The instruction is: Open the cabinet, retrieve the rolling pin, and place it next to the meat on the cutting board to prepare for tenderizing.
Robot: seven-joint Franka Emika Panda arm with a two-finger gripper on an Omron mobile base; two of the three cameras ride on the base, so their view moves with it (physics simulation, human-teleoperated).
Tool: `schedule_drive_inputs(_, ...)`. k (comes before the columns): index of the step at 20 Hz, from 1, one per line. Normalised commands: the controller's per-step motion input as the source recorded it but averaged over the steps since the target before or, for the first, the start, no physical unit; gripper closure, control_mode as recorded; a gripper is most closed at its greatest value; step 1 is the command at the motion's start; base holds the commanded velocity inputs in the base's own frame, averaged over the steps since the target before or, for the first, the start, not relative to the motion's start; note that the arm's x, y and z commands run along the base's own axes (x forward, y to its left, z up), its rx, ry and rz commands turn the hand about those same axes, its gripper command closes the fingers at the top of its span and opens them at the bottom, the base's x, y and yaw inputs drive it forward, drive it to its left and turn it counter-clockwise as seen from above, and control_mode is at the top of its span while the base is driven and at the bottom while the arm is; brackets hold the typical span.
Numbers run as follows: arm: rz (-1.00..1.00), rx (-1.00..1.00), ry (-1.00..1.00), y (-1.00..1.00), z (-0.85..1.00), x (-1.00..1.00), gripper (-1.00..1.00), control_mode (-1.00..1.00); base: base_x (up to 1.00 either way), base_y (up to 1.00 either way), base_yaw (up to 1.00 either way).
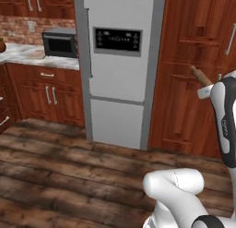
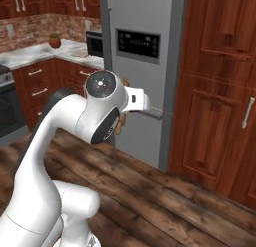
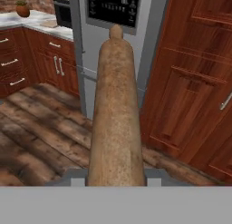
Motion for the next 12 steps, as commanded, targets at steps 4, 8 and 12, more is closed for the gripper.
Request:
schedule_drive_inputs(4,0.0,0.0,0.0,0.0,0.0,0.0,1.0,1.0,0.15,1.0,0.19)
schedule_drive_inputs(8,0.0,0.0,0.0,0.0,0.0,0.0,1.0,1.0,0.21,1.0,0.22)
schedule_drive_inputs(12,0.0,0.0,0.0,0.0,0.0,0.0,1.0,1.0,0.36,1.0,0.28)
